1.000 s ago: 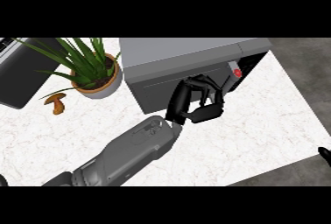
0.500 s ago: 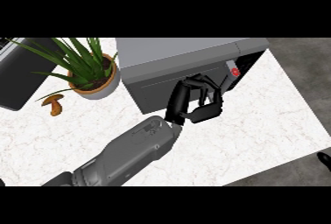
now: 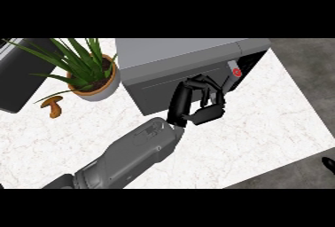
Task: Pick up the milk, place it into the microwave and close the microwave
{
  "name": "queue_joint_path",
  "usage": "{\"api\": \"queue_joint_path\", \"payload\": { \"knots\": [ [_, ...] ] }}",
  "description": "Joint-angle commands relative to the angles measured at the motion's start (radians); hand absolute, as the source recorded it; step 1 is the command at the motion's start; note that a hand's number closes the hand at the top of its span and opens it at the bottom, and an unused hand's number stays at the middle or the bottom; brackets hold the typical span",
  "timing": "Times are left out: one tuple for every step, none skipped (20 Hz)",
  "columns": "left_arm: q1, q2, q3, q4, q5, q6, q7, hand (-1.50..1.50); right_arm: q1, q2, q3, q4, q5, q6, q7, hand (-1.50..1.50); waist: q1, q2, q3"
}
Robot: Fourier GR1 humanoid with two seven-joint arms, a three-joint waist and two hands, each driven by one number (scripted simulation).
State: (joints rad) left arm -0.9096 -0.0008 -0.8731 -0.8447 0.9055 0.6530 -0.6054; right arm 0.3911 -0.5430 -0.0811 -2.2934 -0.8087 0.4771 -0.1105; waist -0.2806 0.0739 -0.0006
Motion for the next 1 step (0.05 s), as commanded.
{"api": "queue_joint_path", "payload": {
  "knots": [
    [-0.064,0.001,0.063,0.127,0.034,-0.009,0.021,1.50,0.004,-0.011,0.005,-0.015,-0.010,0.001,0.015,-1.50,-0.006,0.013,-0.001]
  ]
}}
